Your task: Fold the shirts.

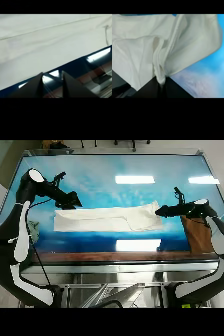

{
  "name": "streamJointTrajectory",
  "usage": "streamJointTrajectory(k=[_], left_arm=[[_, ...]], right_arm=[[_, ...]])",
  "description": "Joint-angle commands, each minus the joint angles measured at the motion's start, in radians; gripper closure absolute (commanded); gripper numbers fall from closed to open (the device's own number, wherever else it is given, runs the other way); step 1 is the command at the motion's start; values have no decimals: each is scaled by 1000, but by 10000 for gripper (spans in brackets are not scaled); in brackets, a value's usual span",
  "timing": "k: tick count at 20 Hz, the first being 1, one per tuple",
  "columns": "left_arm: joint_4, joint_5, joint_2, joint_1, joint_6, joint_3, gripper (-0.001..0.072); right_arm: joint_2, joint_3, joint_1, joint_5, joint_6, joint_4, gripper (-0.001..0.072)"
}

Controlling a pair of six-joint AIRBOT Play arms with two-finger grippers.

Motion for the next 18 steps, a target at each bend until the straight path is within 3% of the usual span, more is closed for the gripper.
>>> streamJointTrajectory(k=[1,6,12,16,18], left_arm=[[-1,80,-32,-87,19,-1,699],[-1,254,-238,-352,24,32,693],[-6,323,-481,-599,-39,349,693],[-251,457,-472,-622,-8,322,693],[-338,412,-403,-575,61,285,693]], right_arm=[[23,27,2,39,36,5,692],[78,28,-5,93,82,5,692],[200,190,-72,243,174,5,693],[218,251,-75,292,223,5,692],[213,251,-65,314,232,5,692]])
